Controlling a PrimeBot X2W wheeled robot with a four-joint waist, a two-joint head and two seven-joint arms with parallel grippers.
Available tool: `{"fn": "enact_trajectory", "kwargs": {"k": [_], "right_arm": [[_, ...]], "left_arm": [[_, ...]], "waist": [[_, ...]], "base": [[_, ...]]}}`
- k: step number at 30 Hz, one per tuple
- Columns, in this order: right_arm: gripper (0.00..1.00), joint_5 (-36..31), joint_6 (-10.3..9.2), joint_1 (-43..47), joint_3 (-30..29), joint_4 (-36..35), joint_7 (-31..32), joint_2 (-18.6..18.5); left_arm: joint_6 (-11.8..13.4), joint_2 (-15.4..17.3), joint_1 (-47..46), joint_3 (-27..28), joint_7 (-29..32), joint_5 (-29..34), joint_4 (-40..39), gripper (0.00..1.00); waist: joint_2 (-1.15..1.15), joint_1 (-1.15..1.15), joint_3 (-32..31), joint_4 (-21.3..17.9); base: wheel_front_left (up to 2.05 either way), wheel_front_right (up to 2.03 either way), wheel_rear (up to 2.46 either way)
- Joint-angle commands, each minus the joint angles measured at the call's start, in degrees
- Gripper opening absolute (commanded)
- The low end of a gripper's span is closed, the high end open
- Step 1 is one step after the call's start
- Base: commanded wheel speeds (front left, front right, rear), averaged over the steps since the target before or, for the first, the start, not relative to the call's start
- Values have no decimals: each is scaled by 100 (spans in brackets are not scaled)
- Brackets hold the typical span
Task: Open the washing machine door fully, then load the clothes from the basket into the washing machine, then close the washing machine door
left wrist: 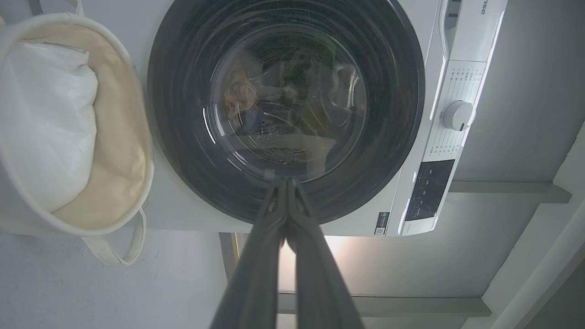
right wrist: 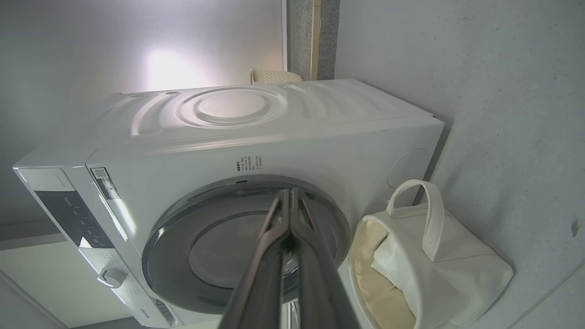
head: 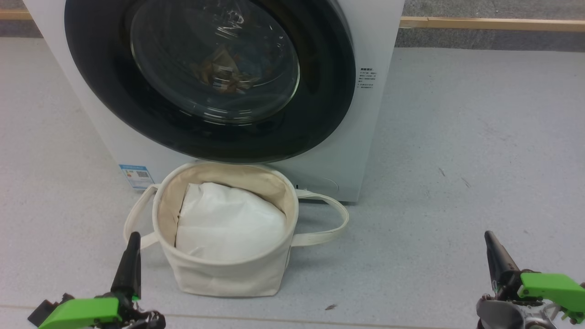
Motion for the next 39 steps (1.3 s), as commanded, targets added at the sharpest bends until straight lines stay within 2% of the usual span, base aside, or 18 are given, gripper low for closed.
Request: {"fn": "enact_trajectory", "kwargs": {"k": [1, 39], "right_arm": [[0, 22, 0, -253, 120, -208, 50, -23], [0, 22, 0, -253, 120, -208, 50, -23]], "left_arm": [[-9, 18, -162, 193, 32, 8, -224, 0], [-9, 15, -162, 198, 36, 12, -224, 0]], "waist": [[0, 0, 0, 0], [0, 0, 0, 0]], "base": [[0, 0, 0], [0, 0, 0]]}}
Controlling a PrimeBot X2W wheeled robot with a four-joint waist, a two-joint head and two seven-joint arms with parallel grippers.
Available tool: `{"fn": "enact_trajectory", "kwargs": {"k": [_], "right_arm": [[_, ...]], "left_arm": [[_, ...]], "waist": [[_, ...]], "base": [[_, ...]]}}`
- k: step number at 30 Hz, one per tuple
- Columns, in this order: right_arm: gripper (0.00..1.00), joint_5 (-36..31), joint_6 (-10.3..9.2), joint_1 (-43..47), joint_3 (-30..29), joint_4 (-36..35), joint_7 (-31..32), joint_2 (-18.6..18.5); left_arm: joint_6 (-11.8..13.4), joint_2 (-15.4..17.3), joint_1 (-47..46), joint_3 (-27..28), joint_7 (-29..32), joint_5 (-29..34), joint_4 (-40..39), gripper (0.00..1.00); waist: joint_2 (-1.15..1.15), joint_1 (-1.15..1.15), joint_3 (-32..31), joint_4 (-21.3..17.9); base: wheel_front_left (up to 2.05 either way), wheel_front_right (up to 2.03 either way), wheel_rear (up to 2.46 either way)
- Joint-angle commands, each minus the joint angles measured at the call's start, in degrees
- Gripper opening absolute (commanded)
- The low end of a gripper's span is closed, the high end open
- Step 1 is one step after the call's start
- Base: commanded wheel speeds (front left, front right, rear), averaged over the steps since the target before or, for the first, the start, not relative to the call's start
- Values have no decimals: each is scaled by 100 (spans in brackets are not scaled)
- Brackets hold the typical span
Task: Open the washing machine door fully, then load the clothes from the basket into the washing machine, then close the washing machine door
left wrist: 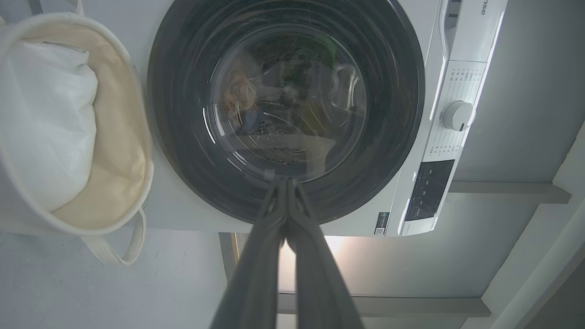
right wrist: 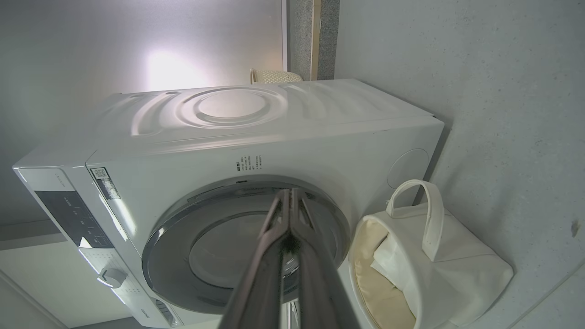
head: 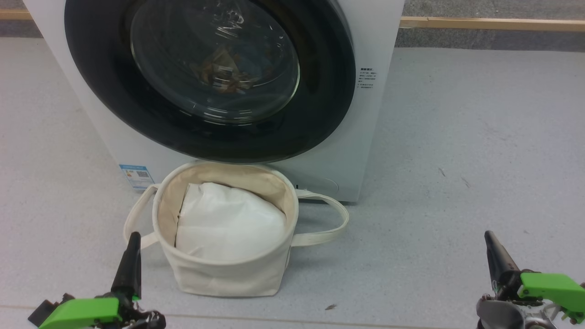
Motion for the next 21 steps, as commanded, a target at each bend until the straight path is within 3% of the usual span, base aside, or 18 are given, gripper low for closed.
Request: {"fn": "enact_trajectory", "kwargs": {"k": [1, 21], "right_arm": [[0, 22, 1, -253, 120, -208, 50, -23], [0, 22, 1, -253, 120, -208, 50, -23]], "left_arm": [[-9, 22, -162, 196, 35, 12, -224, 0], [-9, 21, -163, 198, 37, 14, -224, 0]], "waist": [[0, 0, 0, 0], [0, 0, 0, 0]], "base": [[0, 0, 0], [0, 0, 0]]}}
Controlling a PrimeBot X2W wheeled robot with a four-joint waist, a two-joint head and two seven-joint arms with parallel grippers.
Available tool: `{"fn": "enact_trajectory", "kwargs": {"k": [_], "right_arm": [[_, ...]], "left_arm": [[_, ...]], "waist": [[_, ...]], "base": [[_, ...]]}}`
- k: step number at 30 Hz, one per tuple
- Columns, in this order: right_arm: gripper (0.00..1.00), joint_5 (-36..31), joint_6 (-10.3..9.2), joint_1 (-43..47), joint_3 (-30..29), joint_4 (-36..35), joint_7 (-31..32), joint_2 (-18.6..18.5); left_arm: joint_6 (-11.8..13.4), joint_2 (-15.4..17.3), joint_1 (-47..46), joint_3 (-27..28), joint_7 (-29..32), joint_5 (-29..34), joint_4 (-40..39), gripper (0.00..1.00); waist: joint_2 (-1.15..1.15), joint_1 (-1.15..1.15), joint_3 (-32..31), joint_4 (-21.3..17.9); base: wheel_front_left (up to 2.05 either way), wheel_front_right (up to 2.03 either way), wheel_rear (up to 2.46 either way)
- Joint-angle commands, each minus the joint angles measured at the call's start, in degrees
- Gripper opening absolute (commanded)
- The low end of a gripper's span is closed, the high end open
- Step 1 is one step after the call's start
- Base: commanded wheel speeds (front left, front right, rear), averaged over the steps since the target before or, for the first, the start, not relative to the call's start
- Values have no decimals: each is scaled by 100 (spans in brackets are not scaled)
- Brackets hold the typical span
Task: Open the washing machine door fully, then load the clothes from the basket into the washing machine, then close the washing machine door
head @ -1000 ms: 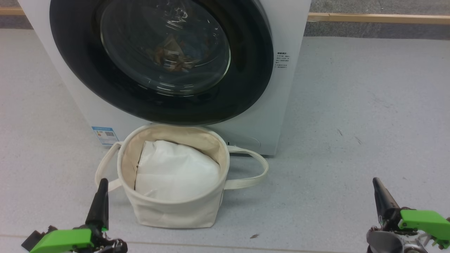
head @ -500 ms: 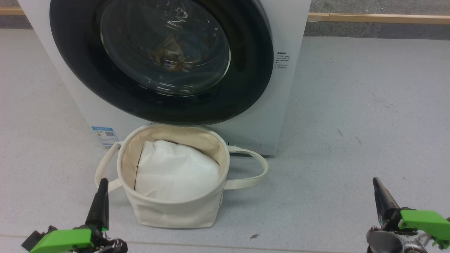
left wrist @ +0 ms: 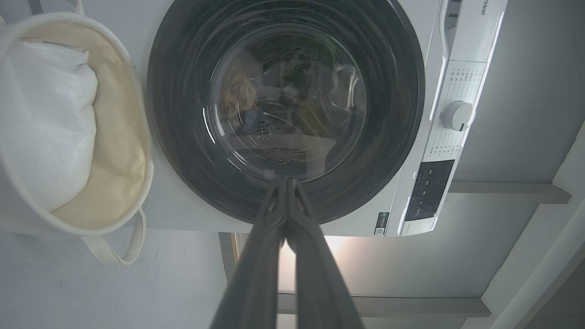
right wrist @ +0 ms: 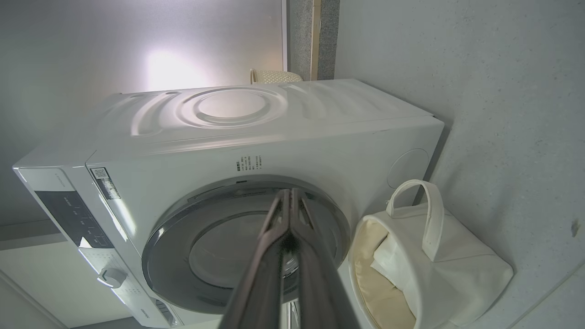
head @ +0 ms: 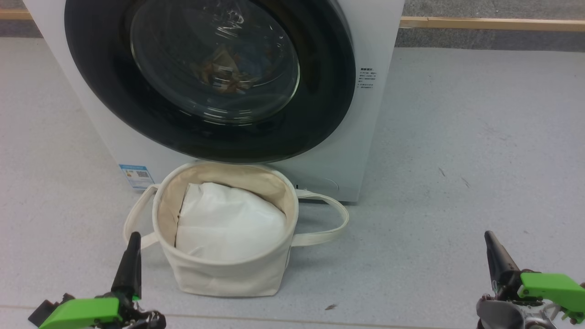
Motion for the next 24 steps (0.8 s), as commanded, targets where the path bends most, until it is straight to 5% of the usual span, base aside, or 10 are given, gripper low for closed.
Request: {"fn": "enact_trajectory", "kwargs": {"k": [1, 24], "right_arm": [[0, 22, 1, -253, 120, -208, 50, -23], [0, 22, 1, -253, 120, -208, 50, -23]], "left_arm": [[-9, 25, -163, 197, 37, 14, -224, 0], [-9, 24, -163, 199, 39, 16, -224, 0]], "waist": [[0, 0, 0, 0], [0, 0, 0, 0]], "base": [[0, 0, 0], [0, 0, 0]]}}
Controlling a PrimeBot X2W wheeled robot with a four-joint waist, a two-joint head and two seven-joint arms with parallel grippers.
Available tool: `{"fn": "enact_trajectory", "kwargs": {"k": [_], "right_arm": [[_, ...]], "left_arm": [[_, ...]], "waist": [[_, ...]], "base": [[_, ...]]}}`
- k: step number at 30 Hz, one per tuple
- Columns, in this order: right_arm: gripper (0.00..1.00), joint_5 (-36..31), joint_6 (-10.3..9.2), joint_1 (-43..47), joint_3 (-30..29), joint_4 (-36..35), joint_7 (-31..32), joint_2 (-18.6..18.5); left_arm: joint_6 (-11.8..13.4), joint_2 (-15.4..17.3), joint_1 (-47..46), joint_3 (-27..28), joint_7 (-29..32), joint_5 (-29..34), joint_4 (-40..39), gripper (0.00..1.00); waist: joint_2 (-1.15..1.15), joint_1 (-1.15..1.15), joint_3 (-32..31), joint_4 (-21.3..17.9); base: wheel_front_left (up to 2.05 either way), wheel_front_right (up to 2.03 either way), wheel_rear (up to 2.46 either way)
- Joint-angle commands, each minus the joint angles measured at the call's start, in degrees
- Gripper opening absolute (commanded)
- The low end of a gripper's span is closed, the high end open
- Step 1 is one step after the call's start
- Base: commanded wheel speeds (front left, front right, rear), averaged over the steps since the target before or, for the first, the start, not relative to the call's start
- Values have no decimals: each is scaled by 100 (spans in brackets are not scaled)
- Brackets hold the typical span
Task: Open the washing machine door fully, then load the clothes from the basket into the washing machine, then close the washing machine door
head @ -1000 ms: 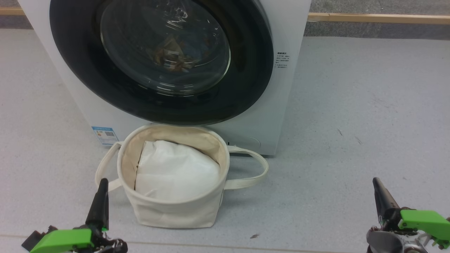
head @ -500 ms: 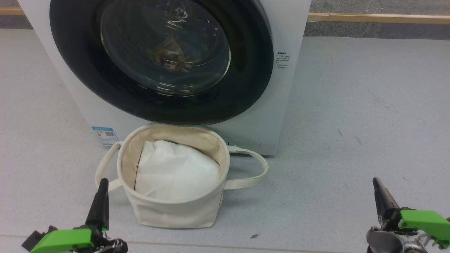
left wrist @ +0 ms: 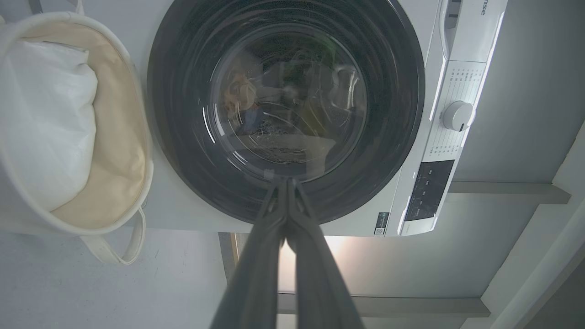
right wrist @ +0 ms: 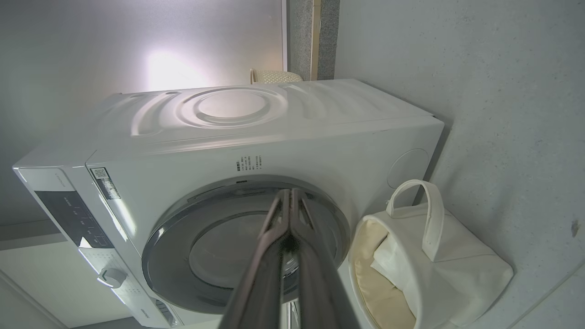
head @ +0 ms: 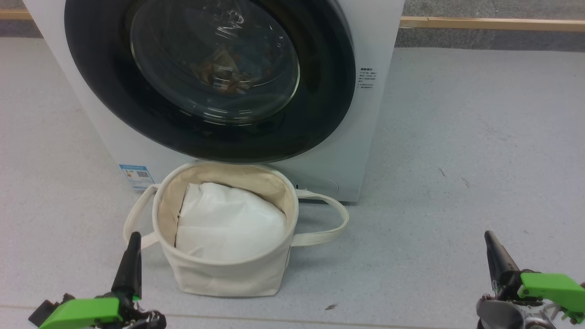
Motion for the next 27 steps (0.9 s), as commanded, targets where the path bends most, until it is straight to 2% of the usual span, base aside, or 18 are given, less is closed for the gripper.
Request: {"fn": "enact_trajectory", "kwargs": {"k": [1, 27], "right_arm": [[0, 22, 1, -253, 120, -208, 50, -23], [0, 22, 1, -253, 120, -208, 50, -23]], "left_arm": [[-9, 29, -163, 198, 39, 16, -224, 0], [-9, 28, -163, 200, 40, 17, -224, 0]], "waist": [[0, 0, 0, 0], [0, 0, 0, 0]], "base": [[0, 0, 0], [0, 0, 0]]}}
